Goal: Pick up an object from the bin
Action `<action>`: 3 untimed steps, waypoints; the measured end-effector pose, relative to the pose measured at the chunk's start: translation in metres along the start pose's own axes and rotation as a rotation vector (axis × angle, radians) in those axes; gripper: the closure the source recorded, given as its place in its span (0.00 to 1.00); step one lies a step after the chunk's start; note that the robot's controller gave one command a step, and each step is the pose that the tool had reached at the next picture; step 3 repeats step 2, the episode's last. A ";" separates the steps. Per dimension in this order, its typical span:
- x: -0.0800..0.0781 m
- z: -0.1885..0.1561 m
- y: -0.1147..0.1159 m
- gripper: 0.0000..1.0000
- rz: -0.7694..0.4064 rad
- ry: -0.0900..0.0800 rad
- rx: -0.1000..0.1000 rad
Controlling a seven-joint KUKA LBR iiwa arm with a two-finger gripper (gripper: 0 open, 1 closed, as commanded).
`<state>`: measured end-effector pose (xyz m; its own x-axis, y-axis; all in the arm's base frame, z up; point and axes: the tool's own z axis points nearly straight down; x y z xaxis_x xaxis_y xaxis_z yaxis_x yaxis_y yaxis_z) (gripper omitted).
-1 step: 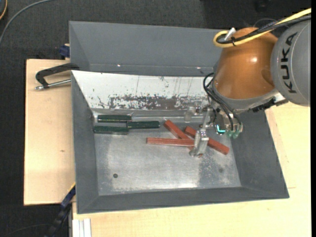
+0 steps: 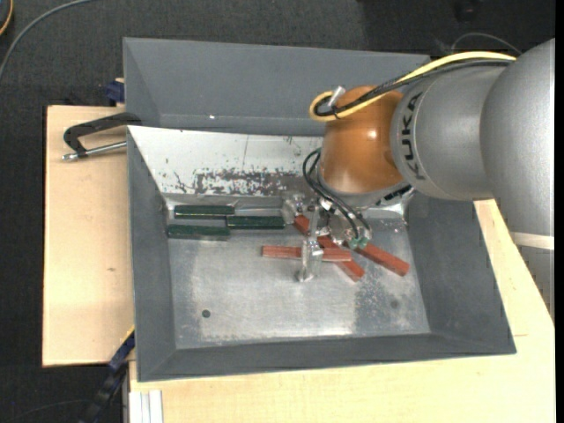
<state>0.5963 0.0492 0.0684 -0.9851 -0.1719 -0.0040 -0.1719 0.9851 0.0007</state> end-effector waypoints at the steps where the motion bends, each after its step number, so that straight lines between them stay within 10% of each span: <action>1: -0.003 -0.007 0.000 1.00 0.002 -0.012 0.000; 2: 0.004 -0.152 0.006 1.00 -0.028 -0.012 0.001; 3: 0.004 -0.152 0.006 1.00 -0.028 -0.012 0.001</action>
Offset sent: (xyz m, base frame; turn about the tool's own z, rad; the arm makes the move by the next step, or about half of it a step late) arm 0.0000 0.0000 0.0000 0.0000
